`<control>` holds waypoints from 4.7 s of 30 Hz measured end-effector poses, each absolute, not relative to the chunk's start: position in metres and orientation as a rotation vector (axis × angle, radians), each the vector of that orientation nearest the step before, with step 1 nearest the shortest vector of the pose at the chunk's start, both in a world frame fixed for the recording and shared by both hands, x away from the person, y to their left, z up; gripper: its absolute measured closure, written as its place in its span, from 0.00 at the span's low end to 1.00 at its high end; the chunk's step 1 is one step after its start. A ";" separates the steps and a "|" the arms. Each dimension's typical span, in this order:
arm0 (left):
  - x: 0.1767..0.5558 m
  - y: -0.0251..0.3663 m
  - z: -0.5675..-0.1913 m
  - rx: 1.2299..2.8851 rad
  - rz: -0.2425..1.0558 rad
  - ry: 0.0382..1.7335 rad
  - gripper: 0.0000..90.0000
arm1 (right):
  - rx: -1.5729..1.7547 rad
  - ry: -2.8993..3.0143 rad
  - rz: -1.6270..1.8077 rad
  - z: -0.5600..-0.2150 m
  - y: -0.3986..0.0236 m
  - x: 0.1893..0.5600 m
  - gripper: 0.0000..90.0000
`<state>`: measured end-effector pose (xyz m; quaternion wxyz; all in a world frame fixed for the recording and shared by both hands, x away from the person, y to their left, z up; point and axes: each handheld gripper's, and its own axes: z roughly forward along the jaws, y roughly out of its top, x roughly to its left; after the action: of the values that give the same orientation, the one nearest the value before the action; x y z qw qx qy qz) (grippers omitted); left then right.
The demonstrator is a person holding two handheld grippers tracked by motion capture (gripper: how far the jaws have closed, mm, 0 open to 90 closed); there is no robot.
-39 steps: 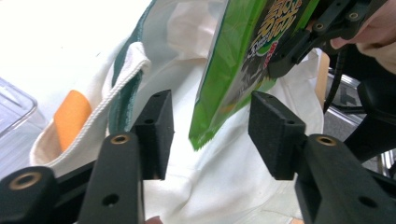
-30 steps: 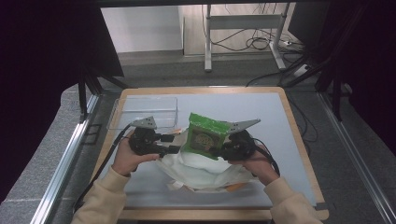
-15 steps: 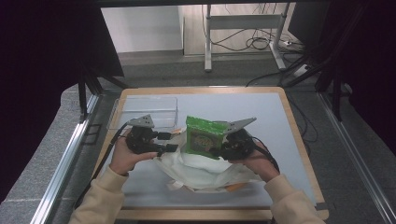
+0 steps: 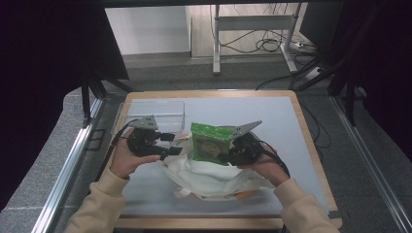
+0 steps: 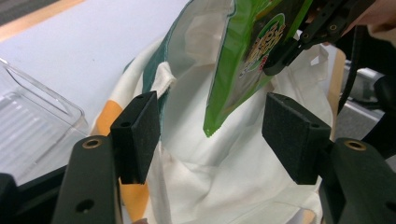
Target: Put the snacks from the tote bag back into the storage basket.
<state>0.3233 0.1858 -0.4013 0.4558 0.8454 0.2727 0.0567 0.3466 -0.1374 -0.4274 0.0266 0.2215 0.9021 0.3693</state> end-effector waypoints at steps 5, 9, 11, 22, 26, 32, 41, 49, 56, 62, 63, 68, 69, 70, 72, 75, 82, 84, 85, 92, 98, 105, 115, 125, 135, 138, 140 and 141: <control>0.324 0.182 -0.396 2.107 0.161 0.648 0.40 | 0.666 2.806 1.091 -0.426 -0.135 0.348 0.80; 0.327 0.178 -0.392 2.126 0.152 0.623 0.40 | 0.652 2.837 1.024 -0.427 -0.133 0.351 0.80; 0.327 0.177 -0.391 2.126 0.147 0.622 0.40 | 0.650 2.845 1.009 -0.428 -0.132 0.352 0.80; 0.336 0.165 -0.387 2.183 0.137 0.555 0.40 | 0.550 2.935 0.865 -0.436 -0.121 0.357 0.80; 0.342 0.157 -0.387 2.216 0.105 0.523 0.40 | 0.524 2.955 0.833 -0.438 -0.116 0.356 0.80; 0.349 0.143 -0.392 2.310 0.027 0.452 0.42 | 0.459 2.955 0.775 -0.436 -0.112 0.355 0.80; 0.351 0.132 -0.401 2.355 0.018 0.391 0.73 | 0.411 2.949 0.778 -0.433 -0.107 0.351 0.80; 0.349 0.134 -0.399 2.365 0.018 0.349 0.81 | 0.401 2.944 0.815 -0.430 -0.110 0.350 0.76; 0.348 0.136 -0.398 2.361 0.023 0.358 0.83 | 0.453 2.908 0.905 -0.427 -0.119 0.349 0.64; 0.348 0.143 -0.396 2.334 0.020 0.378 0.83 | 0.649 2.813 1.037 -0.417 -0.138 0.344 0.48; 0.348 0.143 -0.396 2.334 0.020 0.378 0.83 | 0.649 2.813 1.037 -0.417 -0.138 0.344 0.48; 0.348 0.148 -0.398 2.319 0.021 0.404 0.83 | 0.718 2.739 1.093 -0.416 -0.150 0.339 0.43; 0.347 0.149 -0.397 2.320 0.022 0.407 0.83 | 0.728 2.713 1.110 -0.417 -0.154 0.337 0.43; 0.347 0.150 -0.397 2.318 0.023 0.409 0.83 | 0.728 2.713 1.110 -0.417 -0.154 0.337 0.43; 0.347 0.152 -0.395 2.309 0.028 0.415 0.83 | 0.751 2.682 1.156 -0.417 -0.159 0.333 0.42; 0.347 0.154 -0.392 2.300 0.034 0.420 0.83 | 0.757 2.649 1.165 -0.417 -0.164 0.329 0.42; 0.345 0.160 -0.386 2.281 0.049 0.428 0.83 | 0.822 2.578 1.167 -0.416 -0.175 0.323 0.42; 0.345 0.162 -0.384 2.278 0.055 0.441 0.83 | 0.824 2.588 1.169 -0.417 -0.176 0.324 0.41; 0.344 0.164 -0.381 2.266 0.064 0.446 0.83 | 0.820 2.605 1.146 -0.419 -0.178 0.324 0.41; 0.341 0.165 -0.370 2.208 0.078 0.442 0.83 | 0.858 2.600 1.187 -0.420 -0.190 0.323 0.40; 0.343 0.166 -0.365 2.200 0.087 0.433 0.83 | 0.869 2.580 1.200 -0.418 -0.195 0.322 0.40; 0.348 0.172 -0.361 2.183 0.091 0.449 0.83 | 0.892 2.585 1.186 -0.422 -0.197 0.325 0.38; 0.352 0.175 -0.351 2.158 0.101 0.454 0.83 | 0.899 2.591 1.175 -0.424 -0.199 0.326 0.38; 0.357 0.177 -0.339 2.161 0.129 0.461 0.83 | 0.898 2.590 1.179 -0.425 -0.199 0.329 0.37; 0.360 0.182 -0.329 2.152 0.148 0.475 0.83 | 0.900 2.604 1.196 -0.425 -0.198 0.330 0.36; 0.361 0.184 -0.327 2.151 0.149 0.481 0.83 | 0.902 2.607 1.190 -0.426 -0.197 0.331 0.36; 0.363 0.187 -0.326 2.151 0.155 0.486 0.83 | 0.905 2.610 1.186 -0.426 -0.197 0.331 0.35; 0.363 0.187 -0.326 2.151 0.155 0.486 0.83 | 0.905 2.610 1.186 -0.426 -0.197 0.331 0.35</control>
<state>0.3631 0.1865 -0.3257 0.4486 0.8696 0.1966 0.0628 0.3306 -0.1970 -0.4262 0.0676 0.3004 0.8661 0.3937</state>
